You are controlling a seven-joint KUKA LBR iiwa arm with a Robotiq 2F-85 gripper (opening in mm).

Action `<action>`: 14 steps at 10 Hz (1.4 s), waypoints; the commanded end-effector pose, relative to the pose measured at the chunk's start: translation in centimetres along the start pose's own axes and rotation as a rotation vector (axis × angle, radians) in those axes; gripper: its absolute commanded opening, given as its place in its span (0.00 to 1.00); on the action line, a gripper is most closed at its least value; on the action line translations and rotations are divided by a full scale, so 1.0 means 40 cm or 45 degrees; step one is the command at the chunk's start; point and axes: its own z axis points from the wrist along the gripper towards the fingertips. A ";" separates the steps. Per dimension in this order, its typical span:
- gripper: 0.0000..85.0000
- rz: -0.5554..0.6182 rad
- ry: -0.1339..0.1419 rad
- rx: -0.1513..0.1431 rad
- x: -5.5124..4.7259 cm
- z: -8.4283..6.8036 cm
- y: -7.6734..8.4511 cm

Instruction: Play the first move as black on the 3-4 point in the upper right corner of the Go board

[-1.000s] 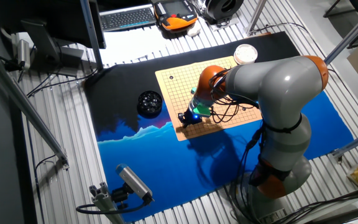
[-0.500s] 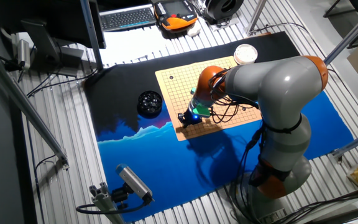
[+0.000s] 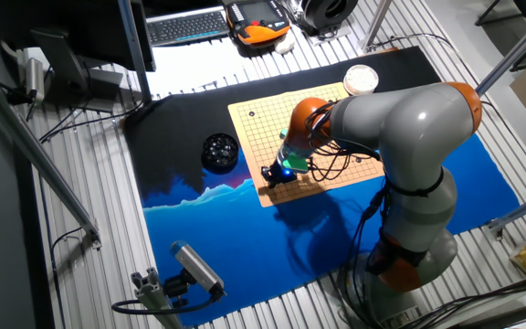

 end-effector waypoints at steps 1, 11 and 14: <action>0.20 -0.001 -0.003 0.004 -0.001 0.000 -0.001; 0.20 -0.005 -0.017 0.035 -0.003 -0.001 -0.002; 0.20 0.011 -0.023 0.030 -0.002 0.000 -0.002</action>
